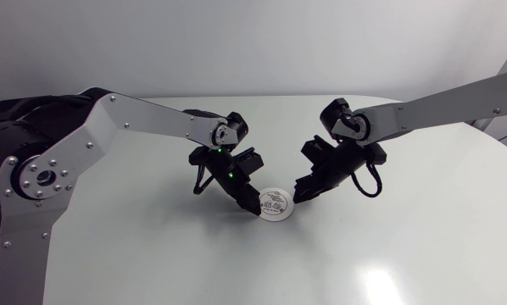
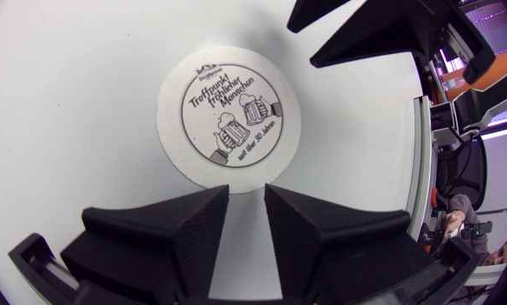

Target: Turn the coaster over.

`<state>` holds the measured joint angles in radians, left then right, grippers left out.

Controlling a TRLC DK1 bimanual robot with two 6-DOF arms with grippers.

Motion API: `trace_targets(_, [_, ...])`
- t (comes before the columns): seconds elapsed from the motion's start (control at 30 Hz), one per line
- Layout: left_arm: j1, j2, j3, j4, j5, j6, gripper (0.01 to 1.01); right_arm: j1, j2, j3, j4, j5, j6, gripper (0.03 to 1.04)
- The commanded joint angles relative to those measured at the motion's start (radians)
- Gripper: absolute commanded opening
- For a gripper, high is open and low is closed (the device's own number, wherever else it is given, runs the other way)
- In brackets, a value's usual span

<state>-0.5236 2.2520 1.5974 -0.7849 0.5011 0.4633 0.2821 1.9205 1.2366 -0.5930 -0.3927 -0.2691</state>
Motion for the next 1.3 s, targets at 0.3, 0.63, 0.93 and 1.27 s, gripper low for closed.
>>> trace_targets(0.3, [0.002,0.069,-0.020,0.009,-0.019,0.021,0.331,-0.032,0.230,0.066,-0.037,-0.204,0.070,0.81])
trace_targets(0.63, [0.000,0.066,-0.025,0.012,-0.018,0.021,0.331,-0.032,0.253,0.121,-0.145,-0.305,0.080,0.80])
trace_targets(0.93, [0.000,0.064,-0.030,0.015,-0.018,0.021,0.331,0.000,0.230,0.150,-0.202,-0.367,0.080,0.33])
trace_targets(1.27, [0.000,0.061,-0.039,0.019,-0.015,0.025,0.331,0.015,0.204,0.170,-0.209,-0.402,0.082,0.30])
